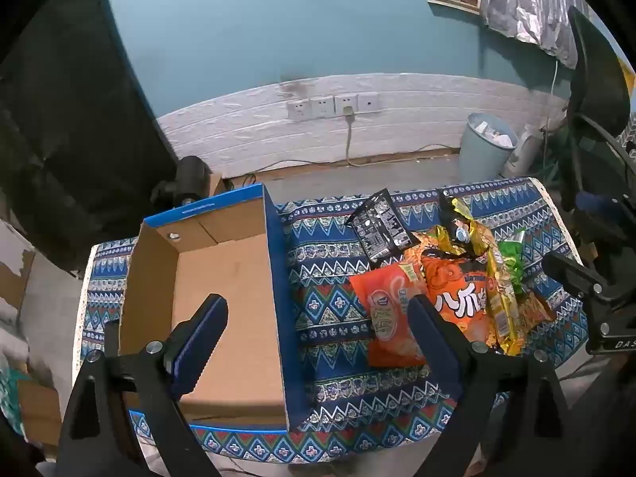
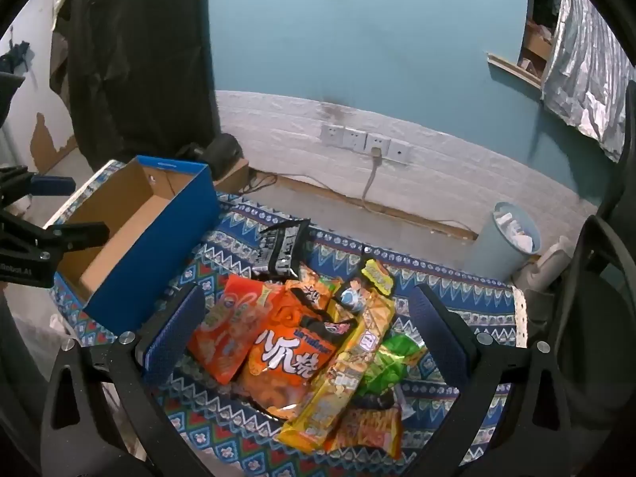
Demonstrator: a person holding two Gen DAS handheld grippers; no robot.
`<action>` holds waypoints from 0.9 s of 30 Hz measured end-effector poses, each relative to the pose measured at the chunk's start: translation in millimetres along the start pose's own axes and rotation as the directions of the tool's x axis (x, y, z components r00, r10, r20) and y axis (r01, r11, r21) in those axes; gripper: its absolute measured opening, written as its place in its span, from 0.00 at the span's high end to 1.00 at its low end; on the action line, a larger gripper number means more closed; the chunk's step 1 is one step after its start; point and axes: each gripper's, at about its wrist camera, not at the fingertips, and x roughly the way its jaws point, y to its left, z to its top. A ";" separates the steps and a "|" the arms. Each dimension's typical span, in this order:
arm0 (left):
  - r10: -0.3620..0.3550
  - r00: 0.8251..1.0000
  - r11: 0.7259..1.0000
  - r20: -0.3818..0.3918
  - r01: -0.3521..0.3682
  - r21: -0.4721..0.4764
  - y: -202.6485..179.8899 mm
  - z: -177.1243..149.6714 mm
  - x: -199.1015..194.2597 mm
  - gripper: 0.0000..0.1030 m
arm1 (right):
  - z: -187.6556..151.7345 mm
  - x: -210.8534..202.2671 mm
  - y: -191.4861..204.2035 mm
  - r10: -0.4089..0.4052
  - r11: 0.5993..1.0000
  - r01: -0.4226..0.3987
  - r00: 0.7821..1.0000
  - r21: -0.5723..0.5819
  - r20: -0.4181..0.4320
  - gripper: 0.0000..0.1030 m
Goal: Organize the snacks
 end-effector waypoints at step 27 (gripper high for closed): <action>0.016 1.000 1.000 0.021 -0.016 0.019 -6.4 -6.6 -7.2 0.10 | -4.8 2.1 1.5 0.007 1.000 -0.008 1.000 -0.007 -0.019 0.03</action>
